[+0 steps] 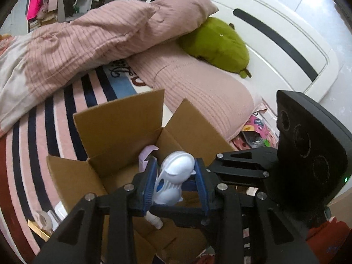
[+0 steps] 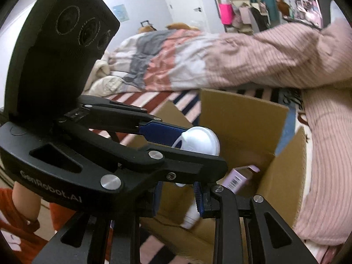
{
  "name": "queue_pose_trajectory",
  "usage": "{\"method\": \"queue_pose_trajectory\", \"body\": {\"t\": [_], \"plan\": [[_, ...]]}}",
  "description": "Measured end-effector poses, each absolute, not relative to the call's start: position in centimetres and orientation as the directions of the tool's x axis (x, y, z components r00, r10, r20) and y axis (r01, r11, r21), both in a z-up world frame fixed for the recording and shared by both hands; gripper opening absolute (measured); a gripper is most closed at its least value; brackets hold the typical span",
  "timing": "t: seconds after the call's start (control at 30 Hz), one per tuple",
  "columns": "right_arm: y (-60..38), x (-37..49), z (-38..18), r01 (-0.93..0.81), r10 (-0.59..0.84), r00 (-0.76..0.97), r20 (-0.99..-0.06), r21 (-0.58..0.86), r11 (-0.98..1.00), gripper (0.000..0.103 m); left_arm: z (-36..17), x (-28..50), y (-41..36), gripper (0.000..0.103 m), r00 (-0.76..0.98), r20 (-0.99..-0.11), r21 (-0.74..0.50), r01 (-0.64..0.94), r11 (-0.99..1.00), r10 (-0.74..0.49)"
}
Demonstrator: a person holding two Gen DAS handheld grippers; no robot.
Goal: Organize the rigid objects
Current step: 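Carry the contact-lens case into the cardboard box and release it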
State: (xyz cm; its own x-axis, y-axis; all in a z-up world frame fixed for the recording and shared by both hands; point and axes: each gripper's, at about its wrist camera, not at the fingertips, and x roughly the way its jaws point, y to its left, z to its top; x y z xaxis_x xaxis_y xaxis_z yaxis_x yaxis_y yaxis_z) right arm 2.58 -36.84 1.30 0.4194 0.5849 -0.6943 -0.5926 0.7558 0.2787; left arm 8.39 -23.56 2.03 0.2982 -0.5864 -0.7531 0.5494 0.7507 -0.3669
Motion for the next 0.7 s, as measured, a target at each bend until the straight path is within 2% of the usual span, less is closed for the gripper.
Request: {"method": "queue_pose_trajectory", "body": {"t": [0.03, 0.13, 0.27, 0.33, 0.4, 0.47, 0.57, 0.7], "plan": [[-36.8, 2.7, 1.1, -0.591, 0.578, 0.417, -0.702, 0.274, 0.759, 0.021, 1.9, 8.5, -23.6, 0.034, 0.3, -0.759, -0.36, 0.546, 0.757, -0.578], [-36.6, 2.9, 0.5, -0.583, 0.541, 0.417, -0.73, 0.241, 0.776, 0.023, 1.7, 8.8, -23.5, 0.068, 0.312, -0.781, -0.336, 0.519, 0.786, -0.54], [-37.1, 2.7, 0.6, -0.575, 0.537, 0.426, -0.728, 0.24, 0.782, 0.05, 2.0, 8.7, -22.2, 0.071, 0.322, -0.765, -0.353, 0.515, 0.781, -0.558], [-37.1, 2.5, 0.9, -0.58, 0.54, 0.43, -0.724, 0.237, 0.78, 0.052, 2.5, 8.4, -21.6, 0.073, 0.345, -0.764, -0.338, 0.506, 0.794, -0.545], [-36.7, 2.4, 1.1, -0.581, 0.535, 0.437, -0.724, 0.227, 0.782, 0.06, 2.9, 7.8, -20.8, 0.074, 0.369, -0.761, -0.319, 0.503, 0.803, -0.534], [-36.5, 2.3, 1.5, -0.585, 0.535, 0.445, -0.718, 0.219, 0.781, 0.073, 3.4, 7.3, -20.0, 0.074, 0.391, -0.755, -0.307, 0.498, 0.811, -0.526], [-36.0, 1.7, 2.3, -0.596, 0.539, 0.461, -0.705, 0.204, 0.777, 0.085, 4.2, 6.3, -18.4, 0.075, 0.428, -0.741, -0.294, 0.485, 0.824, -0.517], [-34.6, 1.1, 3.2, -0.606, 0.532, 0.478, -0.699, 0.177, 0.776, 0.086, 4.9, 4.8, -15.7, 0.075, 0.476, -0.717, -0.289, 0.462, 0.838, -0.51]]}}
